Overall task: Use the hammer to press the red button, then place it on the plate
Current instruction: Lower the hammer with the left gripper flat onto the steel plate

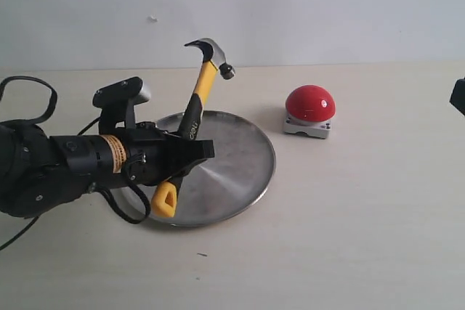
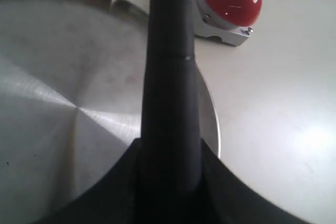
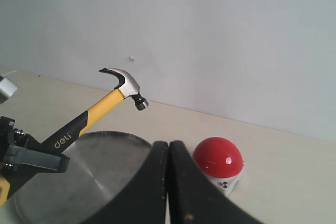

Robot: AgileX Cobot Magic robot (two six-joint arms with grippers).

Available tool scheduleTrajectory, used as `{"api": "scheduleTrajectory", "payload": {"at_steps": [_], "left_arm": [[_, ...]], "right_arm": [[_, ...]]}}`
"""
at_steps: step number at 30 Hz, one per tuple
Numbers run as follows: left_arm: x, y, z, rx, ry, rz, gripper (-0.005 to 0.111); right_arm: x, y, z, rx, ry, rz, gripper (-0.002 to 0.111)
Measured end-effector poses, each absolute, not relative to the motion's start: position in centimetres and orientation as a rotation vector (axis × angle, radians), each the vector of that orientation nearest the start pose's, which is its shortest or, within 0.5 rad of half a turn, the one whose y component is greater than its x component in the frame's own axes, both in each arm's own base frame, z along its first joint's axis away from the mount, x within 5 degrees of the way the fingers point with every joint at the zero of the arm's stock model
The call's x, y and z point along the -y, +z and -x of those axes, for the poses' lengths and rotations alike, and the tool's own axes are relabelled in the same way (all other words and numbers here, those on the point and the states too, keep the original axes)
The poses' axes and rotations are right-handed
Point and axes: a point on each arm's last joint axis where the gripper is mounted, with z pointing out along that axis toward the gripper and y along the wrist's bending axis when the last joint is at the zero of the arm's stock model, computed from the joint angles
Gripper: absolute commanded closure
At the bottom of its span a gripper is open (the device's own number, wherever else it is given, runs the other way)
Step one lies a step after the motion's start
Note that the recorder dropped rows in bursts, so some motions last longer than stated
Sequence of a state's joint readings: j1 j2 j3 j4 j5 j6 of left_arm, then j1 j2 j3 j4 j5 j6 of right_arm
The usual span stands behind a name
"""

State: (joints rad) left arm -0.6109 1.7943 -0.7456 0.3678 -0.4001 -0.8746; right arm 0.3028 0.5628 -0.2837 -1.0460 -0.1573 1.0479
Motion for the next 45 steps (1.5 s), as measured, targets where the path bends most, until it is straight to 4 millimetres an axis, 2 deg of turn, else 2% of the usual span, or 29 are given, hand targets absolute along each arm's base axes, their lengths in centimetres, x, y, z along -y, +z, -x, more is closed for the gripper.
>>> {"api": "scheduleTrajectory", "payload": {"at_steps": [7,14,30,45], "left_arm": [[20.7,11.6,-27.6,-2.337,-0.774,-0.101,0.107],[21.3,9.7,-28.5,-2.375,-0.773,-0.07,0.107],[21.0,9.5,-28.8,-2.411,-0.789,0.057,0.107],[21.2,9.7,-29.0,-2.409,-0.788,0.046,0.106]], "right_arm": [[-4.8,27.0,-11.2,-1.655,0.35,0.353,0.108],[-4.8,27.0,-11.2,-1.654,0.352,0.354,0.108],[-4.9,27.1,-11.2,-1.649,0.358,0.358,0.108],[-4.9,27.1,-11.2,-1.65,0.366,0.352,0.108]]}}
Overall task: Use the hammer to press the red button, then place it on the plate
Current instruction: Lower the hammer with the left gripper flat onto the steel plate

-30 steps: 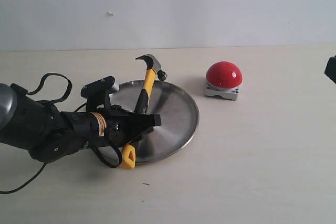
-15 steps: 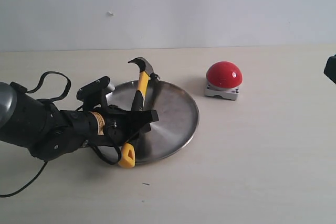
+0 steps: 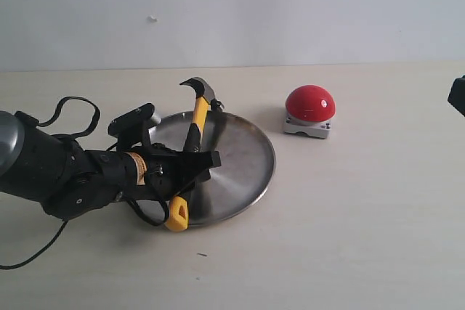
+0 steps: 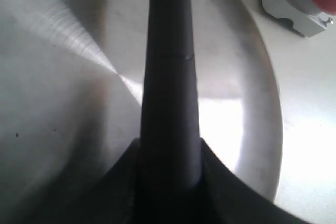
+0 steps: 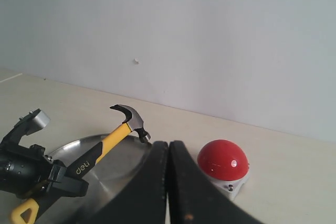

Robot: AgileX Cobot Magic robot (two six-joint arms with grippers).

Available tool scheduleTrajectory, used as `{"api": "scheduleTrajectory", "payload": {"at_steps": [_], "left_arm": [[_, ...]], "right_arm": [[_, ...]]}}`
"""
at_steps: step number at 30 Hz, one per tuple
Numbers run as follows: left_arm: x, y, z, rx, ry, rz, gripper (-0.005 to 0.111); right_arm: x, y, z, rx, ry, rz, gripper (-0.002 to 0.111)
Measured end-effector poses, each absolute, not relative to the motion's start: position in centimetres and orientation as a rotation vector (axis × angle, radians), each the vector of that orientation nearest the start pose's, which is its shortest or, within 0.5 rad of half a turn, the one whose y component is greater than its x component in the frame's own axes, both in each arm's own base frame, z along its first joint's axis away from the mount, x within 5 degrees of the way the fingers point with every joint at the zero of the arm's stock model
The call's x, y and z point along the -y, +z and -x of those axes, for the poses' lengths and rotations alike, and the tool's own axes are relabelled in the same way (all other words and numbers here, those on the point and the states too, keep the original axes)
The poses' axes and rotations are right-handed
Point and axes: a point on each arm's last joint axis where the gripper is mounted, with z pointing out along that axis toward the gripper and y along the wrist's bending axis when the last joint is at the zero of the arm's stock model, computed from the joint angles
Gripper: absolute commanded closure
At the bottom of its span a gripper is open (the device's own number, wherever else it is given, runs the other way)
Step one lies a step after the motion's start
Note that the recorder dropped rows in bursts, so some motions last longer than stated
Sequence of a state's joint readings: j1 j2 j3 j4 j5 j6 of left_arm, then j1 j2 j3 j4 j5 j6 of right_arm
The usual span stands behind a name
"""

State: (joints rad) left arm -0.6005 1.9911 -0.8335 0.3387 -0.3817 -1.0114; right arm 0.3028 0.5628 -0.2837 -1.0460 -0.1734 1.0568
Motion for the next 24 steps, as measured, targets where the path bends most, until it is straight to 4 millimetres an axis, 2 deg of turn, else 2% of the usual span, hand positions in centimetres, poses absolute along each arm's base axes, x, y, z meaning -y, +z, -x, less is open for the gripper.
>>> {"api": "scheduleTrajectory", "payload": {"at_steps": [5,14,16,20,24], "left_arm": [[21.16,9.63,-28.93,-2.414,-0.781,0.041,0.077],[21.11,9.71,-29.09,-2.409,-0.773,0.021,0.075],[21.0,9.7,-29.16,-2.407,-0.769,0.017,0.068],[20.88,9.96,-29.58,-2.384,-0.779,0.018,0.044],[20.95,10.14,-29.66,-2.369,-0.789,0.008,0.04]], "right_arm": [[-4.92,27.07,-11.2,-1.651,0.37,0.349,0.108],[-4.93,27.07,-11.2,-1.65,0.372,0.348,0.108],[-4.93,27.07,-11.2,-1.65,0.372,0.348,0.108],[-4.93,27.07,-11.2,-1.651,0.374,0.347,0.108],[-4.93,27.07,-11.2,-1.651,0.374,0.347,0.108]]}}
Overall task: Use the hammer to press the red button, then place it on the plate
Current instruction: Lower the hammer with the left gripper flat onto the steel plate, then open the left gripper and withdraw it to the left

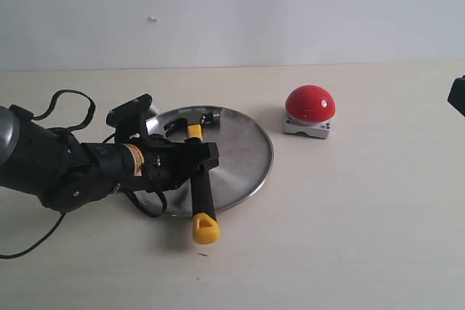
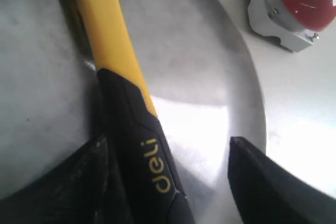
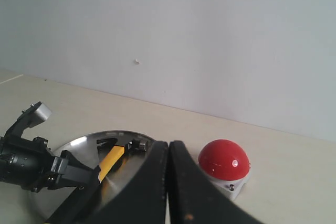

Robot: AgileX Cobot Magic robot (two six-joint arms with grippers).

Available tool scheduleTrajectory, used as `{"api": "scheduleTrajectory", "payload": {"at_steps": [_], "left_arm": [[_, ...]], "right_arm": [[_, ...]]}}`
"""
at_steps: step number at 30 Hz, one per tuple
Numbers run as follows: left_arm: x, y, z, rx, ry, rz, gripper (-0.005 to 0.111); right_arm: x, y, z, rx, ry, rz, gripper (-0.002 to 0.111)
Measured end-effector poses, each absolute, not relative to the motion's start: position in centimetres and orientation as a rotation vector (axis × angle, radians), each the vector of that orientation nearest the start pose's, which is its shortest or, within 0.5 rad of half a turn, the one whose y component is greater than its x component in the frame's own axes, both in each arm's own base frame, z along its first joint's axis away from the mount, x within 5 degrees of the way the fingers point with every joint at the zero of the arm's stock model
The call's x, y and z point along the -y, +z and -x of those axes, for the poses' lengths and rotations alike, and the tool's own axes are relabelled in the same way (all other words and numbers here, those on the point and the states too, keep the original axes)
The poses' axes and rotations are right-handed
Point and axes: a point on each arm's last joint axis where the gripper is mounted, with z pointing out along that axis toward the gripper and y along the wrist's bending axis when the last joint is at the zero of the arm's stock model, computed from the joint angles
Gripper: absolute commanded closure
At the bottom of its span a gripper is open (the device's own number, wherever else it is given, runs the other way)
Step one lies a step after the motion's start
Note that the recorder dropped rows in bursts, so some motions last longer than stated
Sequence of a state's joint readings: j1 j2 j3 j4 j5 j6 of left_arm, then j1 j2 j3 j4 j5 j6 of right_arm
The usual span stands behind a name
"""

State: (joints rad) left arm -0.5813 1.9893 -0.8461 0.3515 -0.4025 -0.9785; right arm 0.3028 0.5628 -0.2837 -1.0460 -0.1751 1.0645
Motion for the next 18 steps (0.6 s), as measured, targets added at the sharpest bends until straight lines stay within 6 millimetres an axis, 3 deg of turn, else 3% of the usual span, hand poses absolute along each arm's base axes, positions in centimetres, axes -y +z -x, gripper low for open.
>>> {"api": "scheduleTrajectory", "payload": {"at_steps": [5,8,10,11,12,18], "left_arm": [[21.0,10.7,-29.7,-2.352,-0.796,-0.005,0.04],[21.0,12.9,-29.7,-2.289,-0.807,-0.044,0.045],[20.8,14.9,-29.6,-2.236,-0.787,-0.107,0.066],[20.8,15.5,-29.5,-2.222,-0.773,-0.134,0.091],[20.5,16.9,-29.3,-2.207,-0.731,-0.185,0.106],[18.7,21.6,-27.6,-2.135,-0.572,-0.356,0.106]], "right_arm": [[-4.9,27.1,-11.2,-1.651,0.374,0.347,0.108],[-4.9,27.1,-11.2,-1.651,0.374,0.347,0.108],[-4.9,27.1,-11.2,-1.653,0.37,0.345,0.108],[-4.9,27.0,-11.2,-1.654,0.369,0.344,0.108],[-4.9,27.0,-11.2,-1.657,0.366,0.341,0.108],[-4.7,27.0,-11.3,-1.662,0.341,0.346,0.108]]}}
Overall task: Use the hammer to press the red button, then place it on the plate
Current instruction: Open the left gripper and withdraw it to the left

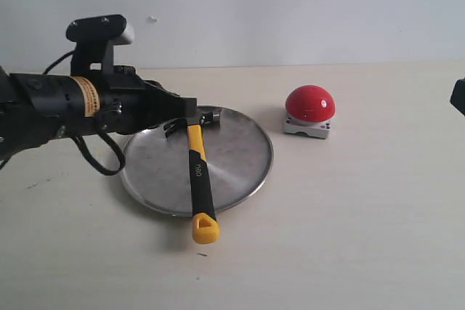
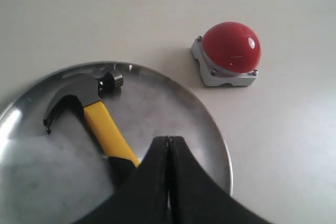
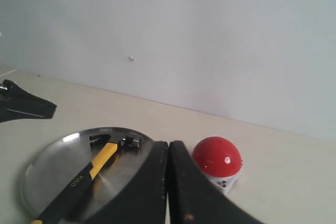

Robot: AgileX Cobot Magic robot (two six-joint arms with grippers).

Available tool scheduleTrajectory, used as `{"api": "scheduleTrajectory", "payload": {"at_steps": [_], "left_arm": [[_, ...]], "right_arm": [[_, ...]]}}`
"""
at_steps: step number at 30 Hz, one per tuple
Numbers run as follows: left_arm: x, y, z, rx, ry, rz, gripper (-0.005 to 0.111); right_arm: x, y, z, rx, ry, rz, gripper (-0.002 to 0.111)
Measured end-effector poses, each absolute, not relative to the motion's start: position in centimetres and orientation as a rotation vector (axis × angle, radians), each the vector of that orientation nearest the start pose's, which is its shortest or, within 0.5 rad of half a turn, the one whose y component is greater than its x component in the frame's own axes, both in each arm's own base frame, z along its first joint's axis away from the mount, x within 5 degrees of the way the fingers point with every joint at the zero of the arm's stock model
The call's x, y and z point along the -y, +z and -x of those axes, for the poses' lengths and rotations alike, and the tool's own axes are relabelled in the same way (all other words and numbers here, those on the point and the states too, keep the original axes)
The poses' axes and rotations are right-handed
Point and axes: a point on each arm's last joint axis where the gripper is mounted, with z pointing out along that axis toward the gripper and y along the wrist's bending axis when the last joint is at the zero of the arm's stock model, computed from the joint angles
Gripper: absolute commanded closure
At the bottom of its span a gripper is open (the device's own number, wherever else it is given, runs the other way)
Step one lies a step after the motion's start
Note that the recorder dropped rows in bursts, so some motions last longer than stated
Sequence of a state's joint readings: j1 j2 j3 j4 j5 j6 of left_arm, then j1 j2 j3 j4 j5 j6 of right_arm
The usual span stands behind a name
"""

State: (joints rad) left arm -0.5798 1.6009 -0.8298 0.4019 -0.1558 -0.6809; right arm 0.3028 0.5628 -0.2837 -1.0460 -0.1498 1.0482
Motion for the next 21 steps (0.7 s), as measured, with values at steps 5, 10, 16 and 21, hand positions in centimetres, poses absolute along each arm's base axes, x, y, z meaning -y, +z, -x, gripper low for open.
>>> {"api": "scheduleTrajectory", "payload": {"at_steps": [5,10,16,21], "left_arm": [[17.2,23.2,-24.9,-2.026,-0.573,-0.444,0.107],[16.3,24.1,-23.0,-1.934,-0.592,-0.491,0.107],[15.1,24.5,-21.2,-1.894,-0.569,-0.528,0.107],[13.9,24.8,-19.6,-1.88,-0.551,-0.531,0.107]], "right_arm": [[-3.9,26.4,-11.5,-1.732,0.271,0.263,0.108],[-3.7,26.3,-11.6,-1.746,0.26,0.24,0.108],[-3.7,26.3,-11.6,-1.747,0.259,0.239,0.108],[-3.7,26.3,-11.6,-1.747,0.259,0.239,0.108]]}}
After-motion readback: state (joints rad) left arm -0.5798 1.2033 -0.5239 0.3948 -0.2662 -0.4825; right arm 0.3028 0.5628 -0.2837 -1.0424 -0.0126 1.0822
